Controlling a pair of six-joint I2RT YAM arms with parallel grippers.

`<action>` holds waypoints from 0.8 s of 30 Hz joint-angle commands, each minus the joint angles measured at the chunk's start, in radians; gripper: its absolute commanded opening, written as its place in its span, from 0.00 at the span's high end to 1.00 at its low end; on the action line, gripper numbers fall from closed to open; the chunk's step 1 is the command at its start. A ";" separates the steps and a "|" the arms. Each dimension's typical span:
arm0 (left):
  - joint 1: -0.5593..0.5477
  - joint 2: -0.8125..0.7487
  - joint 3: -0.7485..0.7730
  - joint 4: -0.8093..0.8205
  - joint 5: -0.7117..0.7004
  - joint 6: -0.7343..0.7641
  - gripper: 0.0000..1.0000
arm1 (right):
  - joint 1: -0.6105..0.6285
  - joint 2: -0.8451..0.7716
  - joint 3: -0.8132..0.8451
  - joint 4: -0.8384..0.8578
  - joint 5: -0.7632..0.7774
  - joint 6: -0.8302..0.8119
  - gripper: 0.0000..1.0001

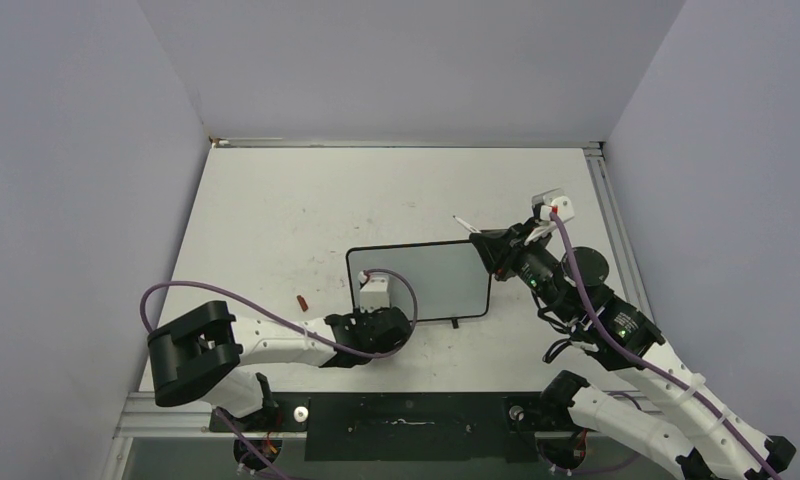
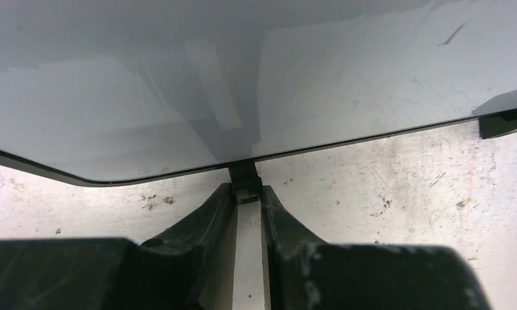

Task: Write a sentence on the whiteboard
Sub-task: Move the whiteboard to the center of the board, then write a sentence on the whiteboard.

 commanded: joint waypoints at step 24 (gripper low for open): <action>0.017 -0.493 0.010 -0.217 0.315 0.136 0.34 | -0.006 -0.026 0.011 0.040 -0.020 0.003 0.94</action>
